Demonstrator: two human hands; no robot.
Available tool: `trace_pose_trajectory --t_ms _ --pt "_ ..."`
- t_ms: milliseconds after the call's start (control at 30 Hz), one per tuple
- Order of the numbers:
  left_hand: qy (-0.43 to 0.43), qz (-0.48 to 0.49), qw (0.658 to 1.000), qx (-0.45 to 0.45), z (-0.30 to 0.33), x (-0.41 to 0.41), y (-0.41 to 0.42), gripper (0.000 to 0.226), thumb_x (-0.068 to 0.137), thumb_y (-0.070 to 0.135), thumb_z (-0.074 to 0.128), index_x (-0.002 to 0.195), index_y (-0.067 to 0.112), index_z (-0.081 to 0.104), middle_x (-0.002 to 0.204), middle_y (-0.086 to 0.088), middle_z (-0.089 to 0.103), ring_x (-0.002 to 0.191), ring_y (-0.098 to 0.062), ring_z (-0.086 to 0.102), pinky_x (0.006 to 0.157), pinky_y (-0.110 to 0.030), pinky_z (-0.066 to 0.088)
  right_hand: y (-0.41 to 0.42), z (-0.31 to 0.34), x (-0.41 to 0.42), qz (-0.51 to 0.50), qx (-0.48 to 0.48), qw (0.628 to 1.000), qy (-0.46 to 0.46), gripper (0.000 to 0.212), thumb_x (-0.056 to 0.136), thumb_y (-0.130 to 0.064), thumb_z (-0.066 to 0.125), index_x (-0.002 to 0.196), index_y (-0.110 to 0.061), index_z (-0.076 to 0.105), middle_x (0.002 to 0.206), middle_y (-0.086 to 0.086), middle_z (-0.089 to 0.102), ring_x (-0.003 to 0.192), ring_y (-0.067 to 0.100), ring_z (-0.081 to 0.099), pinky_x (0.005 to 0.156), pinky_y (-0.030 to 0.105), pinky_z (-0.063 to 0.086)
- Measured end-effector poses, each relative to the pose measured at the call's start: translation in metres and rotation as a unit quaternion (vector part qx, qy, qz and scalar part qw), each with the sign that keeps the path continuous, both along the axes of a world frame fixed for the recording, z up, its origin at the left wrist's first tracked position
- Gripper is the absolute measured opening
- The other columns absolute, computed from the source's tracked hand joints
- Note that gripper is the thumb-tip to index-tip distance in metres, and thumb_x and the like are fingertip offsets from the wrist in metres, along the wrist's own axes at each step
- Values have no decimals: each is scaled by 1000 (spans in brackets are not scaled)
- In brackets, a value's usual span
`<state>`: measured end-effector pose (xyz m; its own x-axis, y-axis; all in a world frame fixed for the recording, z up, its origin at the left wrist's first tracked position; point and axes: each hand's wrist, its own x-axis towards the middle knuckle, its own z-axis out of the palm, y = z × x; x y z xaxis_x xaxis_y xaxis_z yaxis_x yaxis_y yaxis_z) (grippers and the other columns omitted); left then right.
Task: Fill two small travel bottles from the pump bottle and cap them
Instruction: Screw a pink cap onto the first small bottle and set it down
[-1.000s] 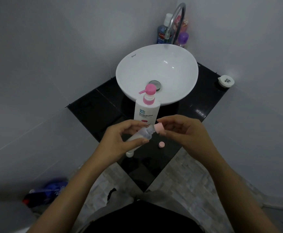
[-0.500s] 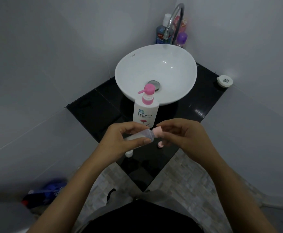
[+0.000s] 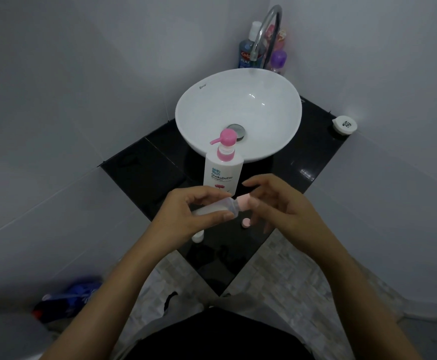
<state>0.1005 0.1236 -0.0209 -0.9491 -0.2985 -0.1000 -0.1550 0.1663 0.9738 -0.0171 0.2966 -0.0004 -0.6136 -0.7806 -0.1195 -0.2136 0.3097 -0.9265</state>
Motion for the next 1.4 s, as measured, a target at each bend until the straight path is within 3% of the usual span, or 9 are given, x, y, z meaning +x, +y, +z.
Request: trace_pose_trajectory --t_ms 67,200,367,500,667,1033,1167,1300,1400 --pt "-1 -6 1000 -1 0 0 1 43 69 37 73 108 18 71 104 7 73 101 -8 67 87 -26 54 1 1 1 10 -5 1000 -10 22 86 -37 62 104 -25 62 89 0 71 68 20 70 51 25 55" --pt "0 -12 1000 -5 0 0 1 41 70 39 72 107 20 72 101 9 74 98 -6 67 82 -21 54 -4 -1 5 -59 32 998 -19 50 83 -61 43 87 -17 66 68 4 70 45 25 61 40 16 41" --pt "7 -4 1000 -7 1 -1 1 40 71 39 73 107 21 72 102 8 74 99 -7 68 86 -25 55 3 0 1 8 -16 999 -32 23 87 -32 63 109 -26 58 94 1 68 74 19 69 53 25 52" --pt "4 -15 1000 -2 1 -4 2 40 71 38 73 107 21 72 104 7 74 102 -8 67 87 -27 56 -3 -2 7 -72 11 997 12 37 79 -59 51 91 -26 63 77 0 69 62 10 63 55 18 49" --pt "17 -9 1000 5 4 -5 2 38 69 42 72 103 26 73 100 11 74 97 -4 68 83 -18 54 3 0 4 -23 -26 999 3 16 88 -24 63 104 -21 62 88 2 68 69 11 64 52 10 44" --pt "10 -23 1000 11 4 -3 3 39 70 39 72 106 23 73 103 8 74 103 -6 66 86 -21 55 0 2 7 -73 -13 997 -16 39 72 -58 56 89 -24 65 71 2 68 53 11 62 45 14 44" --pt "14 -15 1000 11 5 -1 3 41 68 41 71 105 23 73 103 8 74 102 -6 66 86 -23 55 5 -1 7 -13 -39 999 -26 23 87 -30 63 109 -25 61 92 0 69 75 15 68 53 15 48" --pt "11 -21 1000 -1 3 -2 3 42 70 41 70 107 22 72 105 8 73 106 -6 64 86 -23 56 1 -1 12 -65 -16 998 -9 30 77 -51 58 92 -25 64 77 3 70 61 11 65 48 11 43" --pt "19 -18 1000 12 4 -2 4 41 68 45 70 104 26 72 103 10 73 102 -3 66 83 -17 54 4 -2 11 -30 -54 998 -23 27 86 -33 61 111 -23 59 89 2 68 75 15 67 53 14 46"
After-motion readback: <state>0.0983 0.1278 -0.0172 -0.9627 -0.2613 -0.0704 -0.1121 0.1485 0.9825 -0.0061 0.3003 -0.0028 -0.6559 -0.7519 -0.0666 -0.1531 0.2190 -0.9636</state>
